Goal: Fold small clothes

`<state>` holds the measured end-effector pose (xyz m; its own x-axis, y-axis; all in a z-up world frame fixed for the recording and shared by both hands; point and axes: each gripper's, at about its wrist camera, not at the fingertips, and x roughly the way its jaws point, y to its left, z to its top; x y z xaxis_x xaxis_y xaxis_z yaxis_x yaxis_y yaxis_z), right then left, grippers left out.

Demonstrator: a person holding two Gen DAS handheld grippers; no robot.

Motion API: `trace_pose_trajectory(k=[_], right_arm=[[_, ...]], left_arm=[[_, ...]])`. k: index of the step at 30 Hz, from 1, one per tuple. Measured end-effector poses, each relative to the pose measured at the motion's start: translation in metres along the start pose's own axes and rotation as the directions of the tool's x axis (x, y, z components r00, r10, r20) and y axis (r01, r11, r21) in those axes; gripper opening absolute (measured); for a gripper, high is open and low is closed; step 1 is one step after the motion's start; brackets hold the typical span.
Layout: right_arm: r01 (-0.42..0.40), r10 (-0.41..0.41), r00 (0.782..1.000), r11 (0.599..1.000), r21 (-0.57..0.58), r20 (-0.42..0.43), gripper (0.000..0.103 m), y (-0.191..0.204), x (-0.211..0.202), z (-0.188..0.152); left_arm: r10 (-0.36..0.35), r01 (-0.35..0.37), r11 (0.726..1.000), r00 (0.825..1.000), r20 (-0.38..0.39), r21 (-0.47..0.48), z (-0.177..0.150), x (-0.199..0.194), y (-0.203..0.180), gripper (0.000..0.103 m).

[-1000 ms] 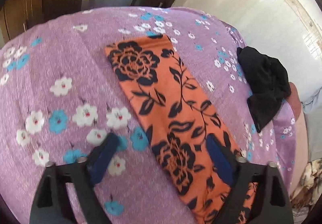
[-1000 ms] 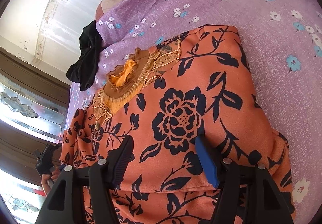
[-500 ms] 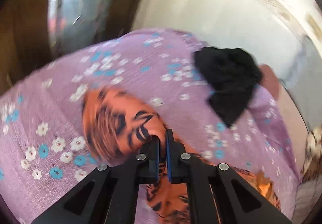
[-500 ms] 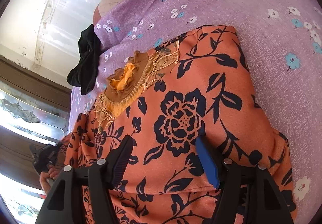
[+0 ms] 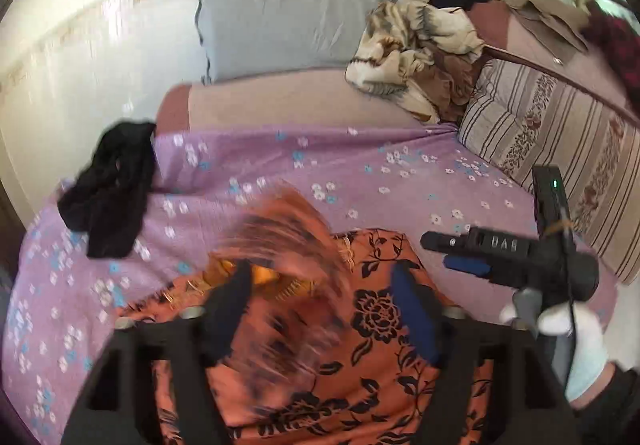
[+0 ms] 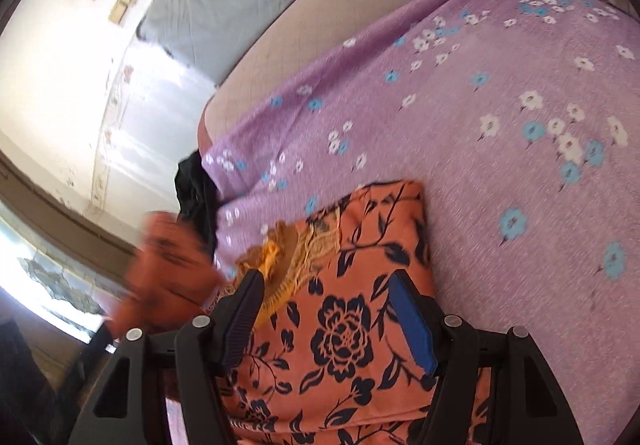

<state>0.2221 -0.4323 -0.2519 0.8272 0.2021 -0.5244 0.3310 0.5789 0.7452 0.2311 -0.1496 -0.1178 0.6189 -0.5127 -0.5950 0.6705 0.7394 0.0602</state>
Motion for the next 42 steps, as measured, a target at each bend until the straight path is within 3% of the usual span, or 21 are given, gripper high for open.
trace_pose_trajectory(k=[2,5,8,10,12,15,16,18,19,22,23,25,26,28,30,33,34,36,37,40,42], right_arm=[[-0.013,0.013,1.0,1.0,0.014,0.006,0.074,-0.003,-0.003,0.004],[-0.017,0.017,1.0,1.0,-0.002,0.0,0.074,0.002,-0.004,0.005],[-0.022,0.021,0.999,1.0,-0.022,-0.036,0.074,0.007,0.004,0.002],[-0.046,0.044,0.996,0.999,-0.027,-0.074,0.074,0.01,0.013,0.0],[-0.035,0.027,0.995,0.996,-0.08,-0.101,0.074,0.019,0.023,-0.004],[0.025,-0.056,0.992,0.966,-0.257,-0.113,0.074,0.047,0.041,-0.015],[0.048,-0.088,0.99,0.947,-0.319,-0.112,0.074,0.057,0.047,-0.021],[0.103,-0.162,0.982,0.891,-0.442,-0.099,0.074,0.077,0.06,-0.036],[0.136,-0.207,0.975,0.851,-0.507,-0.086,0.074,0.086,0.067,-0.046],[0.193,-0.316,0.946,0.732,-0.654,-0.073,0.074,0.101,0.09,-0.075],[0.233,-0.37,0.927,0.684,-0.691,-0.054,0.073,0.1,0.096,-0.082],[0.337,-0.498,0.867,0.577,-0.744,0.006,0.071,0.093,0.104,-0.092],[0.364,-0.527,0.85,0.56,-0.744,0.019,0.071,0.088,0.101,-0.091],[0.391,-0.549,0.836,0.586,-0.709,0.007,0.071,0.075,0.087,-0.08],[0.41,-0.552,0.833,0.642,-0.648,-0.019,0.071,0.055,0.063,-0.066],[0.5,-0.6,0.8,0.674,-0.544,-0.008,0.071,0.03,0.03,-0.047],[0.488,-0.571,0.821,0.705,-0.513,-0.003,0.071,0.029,0.022,-0.04],[0.394,-0.447,0.895,0.793,-0.464,-0.003,0.072,0.035,0.006,-0.028],[0.355,-0.396,0.918,0.823,-0.444,-0.001,0.072,0.039,0.002,-0.023],[0.336,-0.358,0.933,0.856,-0.393,0.018,0.072,0.039,0.004,-0.009],[0.273,-0.302,0.953,0.891,-0.361,-0.025,0.072,0.035,0.015,0.001]], left_arm=[[0.042,-0.042,0.999,0.998,0.037,-0.003,-0.002,-0.017,0.015,0.078],[0.104,-0.094,0.982,0.993,0.053,-0.164,-0.007,-0.032,0.073,0.085],[0.279,-0.274,0.906,0.96,-0.029,-0.323,-0.034,-0.027,0.136,0.086],[0.314,-0.337,0.857,0.941,-0.123,-0.39,-0.057,-0.012,0.171,0.086],[0.346,-0.423,0.805,0.904,-0.251,-0.416,-0.08,0.009,0.195,0.085],[0.352,-0.525,0.758,0.829,-0.436,-0.387,-0.106,0.039,0.209,0.085],[0.357,-0.55,0.753,0.803,-0.477,-0.362,-0.114,0.047,0.21,0.085],[0.402,-0.612,0.746,0.728,-0.555,-0.262,-0.129,0.065,0.204,0.085],[0.419,-0.627,0.747,0.703,-0.574,-0.222,-0.134,0.072,0.2,0.086],[0.467,-0.645,0.75,0.676,-0.57,-0.15,-0.136,0.075,0.191,0.086],[0.476,-0.645,0.752,0.671,-0.569,-0.132,-0.135,0.076,0.189,0.086],[0.471,-0.641,0.756,0.671,-0.572,-0.13,-0.134,0.076,0.19,0.086],[0.46,-0.638,0.756,0.675,-0.577,-0.145,-0.134,0.074,0.193,0.086],[0.431,-0.634,0.751,0.682,-0.591,-0.184,-0.135,0.074,0.202,0.087],[0.413,-0.633,0.745,0.684,-0.601,-0.21,-0.133,0.073,0.208,0.087],[0.418,-0.642,0.739,0.677,-0.606,-0.206,-0.134,0.072,0.207,0.087],[0.431,-0.647,0.738,0.671,-0.603,-0.192,-0.132,0.071,0.205,0.087],[0.455,-0.654,0.739,0.661,-0.597,-0.162,-0.131,0.072,0.2,0.087],[0.463,-0.656,0.74,0.657,-0.595,-0.148,-0.13,0.072,0.198,0.087],[0.476,-0.658,0.741,0.652,-0.591,-0.13,-0.13,0.072,0.195,0.087],[0.479,-0.656,0.744,0.654,-0.586,-0.124,-0.131,0.071,0.195,0.087]])
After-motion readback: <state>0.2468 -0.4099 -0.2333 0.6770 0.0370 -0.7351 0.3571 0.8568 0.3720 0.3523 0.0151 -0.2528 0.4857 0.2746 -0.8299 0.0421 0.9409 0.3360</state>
